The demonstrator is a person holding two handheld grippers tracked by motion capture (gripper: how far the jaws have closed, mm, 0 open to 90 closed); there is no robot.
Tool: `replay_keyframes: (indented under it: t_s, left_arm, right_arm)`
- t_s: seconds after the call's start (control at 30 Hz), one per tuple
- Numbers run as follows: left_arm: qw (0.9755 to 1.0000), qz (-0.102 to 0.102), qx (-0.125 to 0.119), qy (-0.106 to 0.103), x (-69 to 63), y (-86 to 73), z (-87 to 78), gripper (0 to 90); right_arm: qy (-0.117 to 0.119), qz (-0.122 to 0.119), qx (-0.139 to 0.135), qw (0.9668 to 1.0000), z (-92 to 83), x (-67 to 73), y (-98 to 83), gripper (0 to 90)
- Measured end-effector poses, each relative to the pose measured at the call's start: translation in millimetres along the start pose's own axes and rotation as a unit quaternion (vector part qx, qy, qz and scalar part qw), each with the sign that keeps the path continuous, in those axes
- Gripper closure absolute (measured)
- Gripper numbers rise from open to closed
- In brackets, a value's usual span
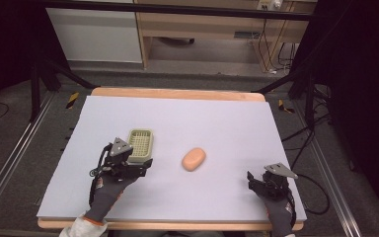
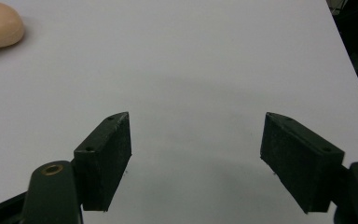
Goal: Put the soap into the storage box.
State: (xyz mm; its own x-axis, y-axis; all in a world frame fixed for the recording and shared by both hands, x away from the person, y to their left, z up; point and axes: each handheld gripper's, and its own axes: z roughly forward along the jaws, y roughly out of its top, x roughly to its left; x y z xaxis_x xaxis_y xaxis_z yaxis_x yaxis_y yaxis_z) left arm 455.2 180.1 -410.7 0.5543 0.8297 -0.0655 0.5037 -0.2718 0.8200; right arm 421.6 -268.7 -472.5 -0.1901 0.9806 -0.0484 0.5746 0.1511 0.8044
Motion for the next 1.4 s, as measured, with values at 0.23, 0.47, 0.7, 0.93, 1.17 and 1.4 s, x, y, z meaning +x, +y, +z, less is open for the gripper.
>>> replay_keyframes:
  t_s: [0.23, 0.47, 0.7, 0.93, 1.17, 1.4]
  left_arm:
    - [0.9999, 0.008, 0.005, -0.007, -7.5, 5.2, 6.9, 17.9]
    - [0.9997, 0.016, 0.014, -0.013, -13.3, 9.8, 14.4, 17.9]
    - [0.9993, 0.029, 0.017, -0.018, -23.7, 17.0, 25.3, 17.9]
    - [0.9987, 0.036, 0.024, -0.026, -31.1, 22.7, 35.0, 18.3]
    - [0.9982, 0.043, 0.029, -0.032, -38.8, 27.7, 44.6, 18.8]
    - [0.9976, 0.044, 0.038, -0.037, -43.9, 28.7, 54.9, 18.8]
  right_arm:
    - [0.000, 0.001, 0.001, 1.0000, 0.2, -0.1, -0.1, 24.6]
    - [0.001, 0.003, 0.000, 1.0000, 0.1, 0.0, 0.1, 24.6]
    - [0.001, 0.002, 0.001, 1.0000, 0.1, 0.2, 0.2, 24.6]
    - [0.003, 0.001, 0.002, 1.0000, 0.4, 0.2, 0.4, 24.7]
    - [0.004, 0.003, 0.003, 1.0000, 0.6, 1.0, 0.6, 24.6]
    - [0.005, 0.002, 0.003, 1.0000, 1.0, 1.3, 0.8, 24.6]
